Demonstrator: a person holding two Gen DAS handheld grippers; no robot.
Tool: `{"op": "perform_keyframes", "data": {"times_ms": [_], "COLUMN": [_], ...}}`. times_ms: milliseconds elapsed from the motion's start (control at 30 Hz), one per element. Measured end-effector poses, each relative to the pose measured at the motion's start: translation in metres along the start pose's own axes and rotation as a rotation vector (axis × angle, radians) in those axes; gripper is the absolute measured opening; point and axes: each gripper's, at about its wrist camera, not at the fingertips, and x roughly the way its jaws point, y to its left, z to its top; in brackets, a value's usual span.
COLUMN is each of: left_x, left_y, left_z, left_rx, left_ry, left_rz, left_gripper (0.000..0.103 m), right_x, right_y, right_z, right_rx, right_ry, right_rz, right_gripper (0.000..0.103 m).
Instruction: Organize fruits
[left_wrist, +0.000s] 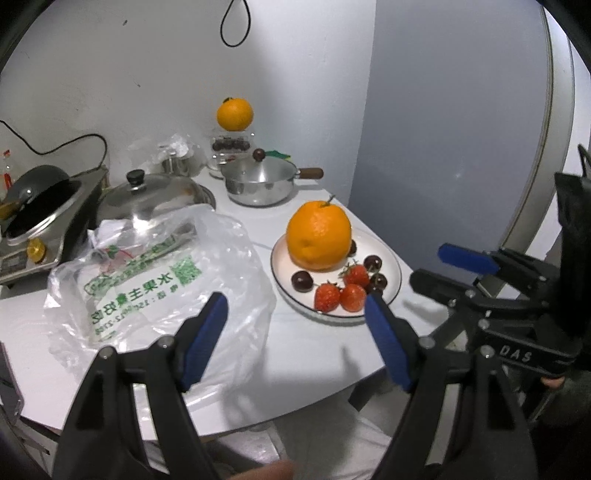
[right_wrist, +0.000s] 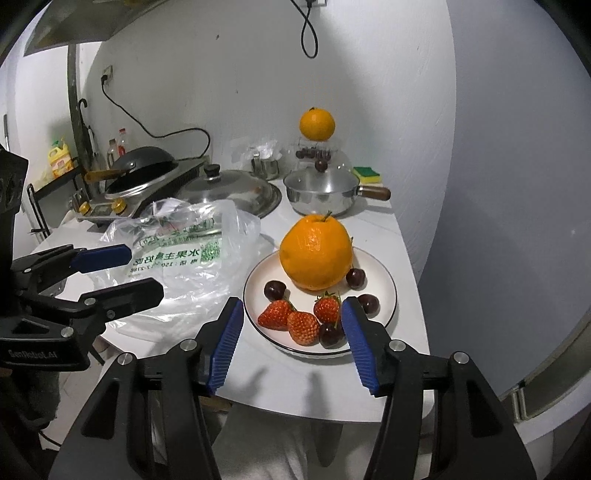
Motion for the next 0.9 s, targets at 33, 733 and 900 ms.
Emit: {"op": "perform_keyframes", "data": {"times_ms": [33,733,900], "left_x": [-0.005,-0.068,-0.075], "left_y": [-0.001,-0.008,-0.01], "left_z": [0.0,-0.032,-0.044], "left_rx": [0.006,0.043,0.028], "left_ry": [-0.005,-0.186,-0.19], "left_rz": [0.011,0.081,0.086], "left_gripper": [0.078,0.093,0.093], "right_x": [-0.004,-0.059,-0.062], "right_y": [0.002,0.027,0.034], "right_z": [0.0,-0.027,-0.039], "right_rx": [0.0,-0.011,-0.019], "right_ry": [-0.007,-0.148,-0.147], "right_rz": [-0.005,-0.077,-0.07], "right_gripper": [0.058,0.06,0.06]}}
